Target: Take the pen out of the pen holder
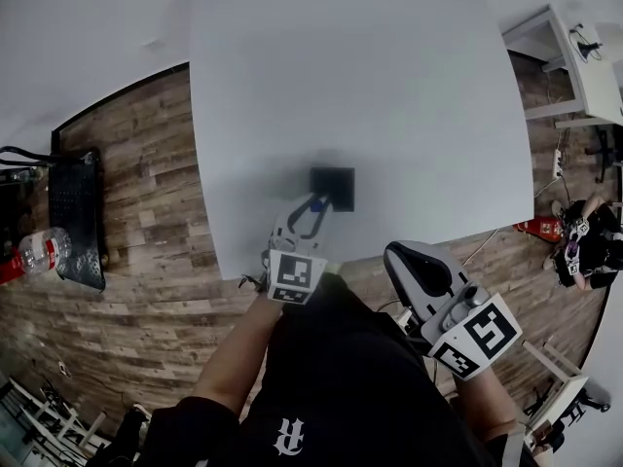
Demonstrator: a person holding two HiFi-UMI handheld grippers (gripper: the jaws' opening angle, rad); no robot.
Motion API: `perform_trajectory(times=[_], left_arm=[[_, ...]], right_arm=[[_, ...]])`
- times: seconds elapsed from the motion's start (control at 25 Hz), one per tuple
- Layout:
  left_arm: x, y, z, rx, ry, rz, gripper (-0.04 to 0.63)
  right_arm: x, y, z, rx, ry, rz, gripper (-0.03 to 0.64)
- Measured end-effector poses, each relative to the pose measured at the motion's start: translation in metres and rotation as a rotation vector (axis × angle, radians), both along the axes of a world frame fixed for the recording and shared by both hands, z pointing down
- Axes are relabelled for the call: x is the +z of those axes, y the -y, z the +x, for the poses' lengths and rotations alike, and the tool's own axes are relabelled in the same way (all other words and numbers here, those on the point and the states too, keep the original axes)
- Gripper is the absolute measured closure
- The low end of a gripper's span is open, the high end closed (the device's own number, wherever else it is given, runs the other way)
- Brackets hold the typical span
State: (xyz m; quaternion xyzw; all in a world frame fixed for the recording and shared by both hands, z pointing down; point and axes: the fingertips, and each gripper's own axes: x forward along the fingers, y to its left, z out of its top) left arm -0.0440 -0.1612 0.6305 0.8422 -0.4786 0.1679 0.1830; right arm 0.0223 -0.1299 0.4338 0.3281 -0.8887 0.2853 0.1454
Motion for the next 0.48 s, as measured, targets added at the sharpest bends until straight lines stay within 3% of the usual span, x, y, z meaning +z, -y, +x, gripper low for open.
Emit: perform_trajectory(times=[0.48], left_arm=[[-0.031,0.004,-0.002,0.007,0.020,0.058,0.514]], right_arm=[[-0.011,-0.001,0.007,0.010,0.010,0.055,0.601]])
